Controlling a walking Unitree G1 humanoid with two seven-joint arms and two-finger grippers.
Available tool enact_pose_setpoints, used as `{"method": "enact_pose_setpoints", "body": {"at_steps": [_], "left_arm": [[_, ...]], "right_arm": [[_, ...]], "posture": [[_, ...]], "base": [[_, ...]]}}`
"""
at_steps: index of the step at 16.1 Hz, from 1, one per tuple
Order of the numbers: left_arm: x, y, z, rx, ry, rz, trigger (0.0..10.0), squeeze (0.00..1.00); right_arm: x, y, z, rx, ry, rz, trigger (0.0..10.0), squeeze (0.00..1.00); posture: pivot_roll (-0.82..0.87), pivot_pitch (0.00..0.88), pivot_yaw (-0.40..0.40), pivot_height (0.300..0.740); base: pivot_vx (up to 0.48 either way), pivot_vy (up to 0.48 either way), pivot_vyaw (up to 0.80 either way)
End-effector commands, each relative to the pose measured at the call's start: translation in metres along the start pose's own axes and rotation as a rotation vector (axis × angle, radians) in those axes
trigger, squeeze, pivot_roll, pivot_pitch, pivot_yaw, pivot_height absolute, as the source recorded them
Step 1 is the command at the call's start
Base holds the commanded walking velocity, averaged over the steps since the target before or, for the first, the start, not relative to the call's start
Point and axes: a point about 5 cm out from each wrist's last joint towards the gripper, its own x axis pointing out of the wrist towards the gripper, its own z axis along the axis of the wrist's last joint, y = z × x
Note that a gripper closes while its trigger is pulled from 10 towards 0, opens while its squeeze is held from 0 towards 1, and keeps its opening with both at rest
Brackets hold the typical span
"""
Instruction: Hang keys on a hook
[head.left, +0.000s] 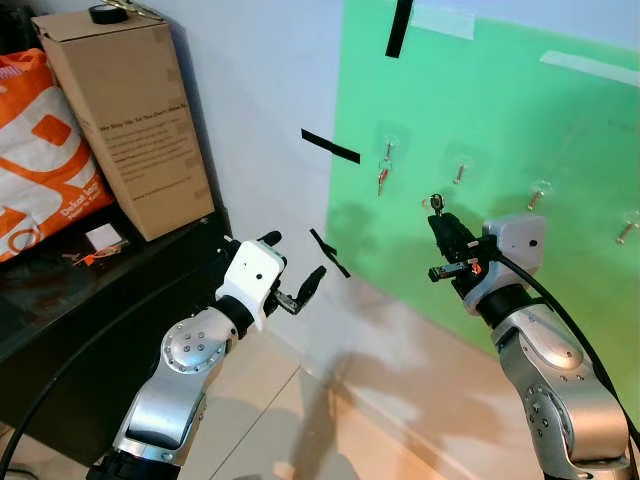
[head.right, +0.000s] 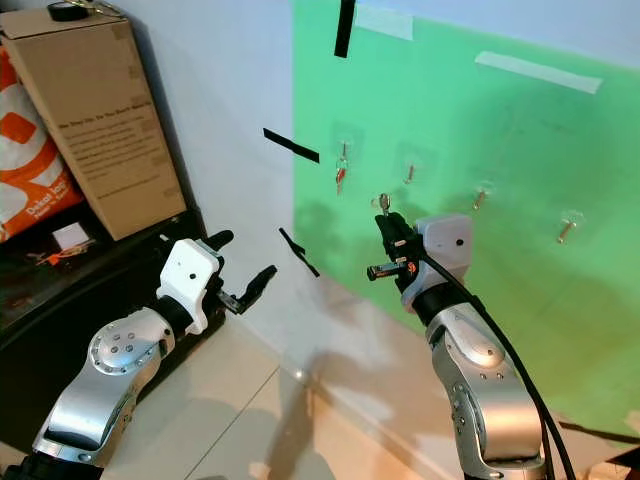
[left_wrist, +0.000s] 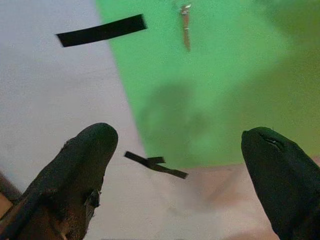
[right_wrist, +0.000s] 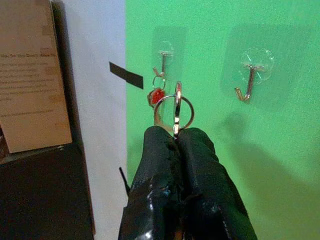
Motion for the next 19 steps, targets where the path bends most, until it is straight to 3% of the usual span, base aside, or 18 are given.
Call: {"method": "enact_pose_setpoints", "body": {"at_steps": [1, 2, 8, 13, 19], "left_arm": [[0.0, -0.005, 0.007, 0.002, -0.031, -0.053, 10.0, 0.0], [0.0, -0.008, 0.009, -0.008, -0.042, -0.093, 10.0, 0.0], [-0.002, -0.016, 0.012, -0.043, -0.055, -0.21, 10.0, 0.0], [-0.002, -0.016, 0.012, -0.05, -0.055, -0.225, 10.0, 0.0], [-0.006, -0.017, 0.014, -0.05, -0.058, -0.236, 10.0, 0.0]], "right_arm": [[0.003, 0.0, 0.01, -0.017, -0.037, 0.003, 10.0, 0.0], [0.005, -0.003, 0.008, -0.062, -0.008, -0.031, 10.0, 0.0], [0.018, -0.003, 0.019, -0.02, -0.047, -0.014, 10.0, 0.0], [0.032, -0.008, 0.028, -0.054, -0.076, 0.004, 10.0, 0.0], [0.037, -0.024, 0.03, -0.069, -0.085, -0.07, 10.0, 0.0]], "posture": [[-0.04, 0.0, -0.001, 0.74], [-0.04, 0.0, 0.0, 0.74], [-0.04, 0.0, 0.003, 0.74], [-0.03, 0.0, -0.002, 0.74], [-0.03, 0.0, 0.001, 0.74]], "base": [[0.0, 0.0, 0.0], [0.0, 0.0, 0.0], [0.0, 0.0, 0.0], [0.0, 0.0, 0.0], [0.0, 0.0, 0.0]]}}
